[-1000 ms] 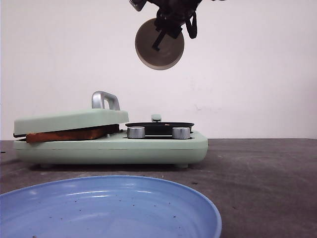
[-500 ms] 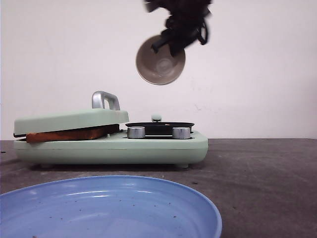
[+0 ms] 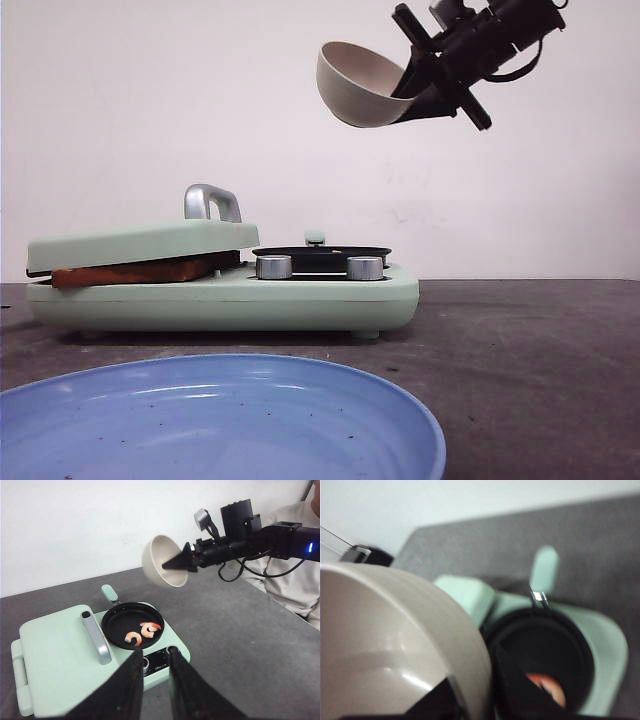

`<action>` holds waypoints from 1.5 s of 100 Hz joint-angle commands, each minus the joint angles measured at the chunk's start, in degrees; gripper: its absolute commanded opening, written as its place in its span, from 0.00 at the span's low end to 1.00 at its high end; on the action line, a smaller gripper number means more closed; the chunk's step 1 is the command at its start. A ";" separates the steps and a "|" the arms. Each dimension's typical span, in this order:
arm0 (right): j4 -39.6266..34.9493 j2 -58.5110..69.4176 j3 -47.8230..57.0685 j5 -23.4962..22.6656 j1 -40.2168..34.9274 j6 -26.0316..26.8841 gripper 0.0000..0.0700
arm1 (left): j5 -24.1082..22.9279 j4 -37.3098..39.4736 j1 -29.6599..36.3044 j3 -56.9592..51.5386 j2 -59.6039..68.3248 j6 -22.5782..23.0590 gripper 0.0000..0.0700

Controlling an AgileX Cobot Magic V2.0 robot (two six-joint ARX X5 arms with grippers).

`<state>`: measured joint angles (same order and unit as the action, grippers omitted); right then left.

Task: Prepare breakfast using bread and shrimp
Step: 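Lower the empty bowl back onto the table and release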

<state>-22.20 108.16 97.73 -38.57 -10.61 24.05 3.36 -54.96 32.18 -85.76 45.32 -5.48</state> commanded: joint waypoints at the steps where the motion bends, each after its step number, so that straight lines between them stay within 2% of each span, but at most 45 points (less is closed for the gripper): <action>1: -6.10 0.31 1.51 2.21 1.53 -0.33 0.00 | 0.28 0.81 0.48 -0.81 0.28 -0.15 0.00; 14: -17.79 0.33 1.46 13.44 4.00 -5.92 0.00 | 0.28 0.85 0.48 -0.81 0.28 -0.17 0.00; 20: -20.41 0.33 1.46 15.61 5.25 -7.23 0.00 | 0.31 0.87 0.48 -0.81 0.28 -0.20 0.00; 39: -25.97 0.37 0.57 17.25 9.81 -9.64 0.00 | 0.31 1.01 0.46 -0.81 0.28 -1.18 0.00; 57: -27.10 0.37 -5.18 17.88 12.44 -10.32 0.00 | 0.26 1.31 0.46 -0.81 0.28 -1.25 0.00; 80: -21.55 0.37 -16.81 17.94 13.29 -10.84 0.00 | 0.28 0.42 0.46 -0.81 0.28 -1.27 0.00; 93: -18.73 0.37 -19.69 18.08 13.29 -11.28 0.01 | 0.26 -0.87 0.46 -0.81 0.28 -1.40 0.00; 99: -18.36 0.37 -19.74 18.05 13.29 -11.28 0.10 | 0.28 -1.20 0.46 -0.81 0.28 -1.51 0.00; 108: -17.64 0.37 -19.50 17.99 13.29 -11.41 0.43 | 0.26 -1.18 0.46 -0.81 0.28 -1.49 0.00; 114: -18.12 0.35 -19.19 17.90 13.33 -12.13 0.60 | 0.24 -1.18 0.46 -0.81 0.28 -1.40 0.00; 120: -19.10 0.07 -19.08 17.64 13.53 -13.07 0.66 | 0.07 -1.18 0.46 -0.81 0.28 -1.20 0.00; 128: -21.29 -1.07 -19.08 17.68 13.79 -15.06 0.66 | -0.98 -1.18 0.46 -0.72 0.28 -0.66 0.00; 139: -22.40 -4.70 -19.15 17.97 13.79 -16.63 0.63 | -4.70 -0.72 0.46 -0.28 0.22 0.11 0.00; 150: -18.95 -11.39 -20.22 18.12 13.40 -16.63 0.37 | -6.88 0.87 0.46 1.11 -0.39 0.11 0.00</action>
<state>-43.53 100.73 77.08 -20.58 3.05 8.82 -2.85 -55.33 32.18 -84.47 44.93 -6.37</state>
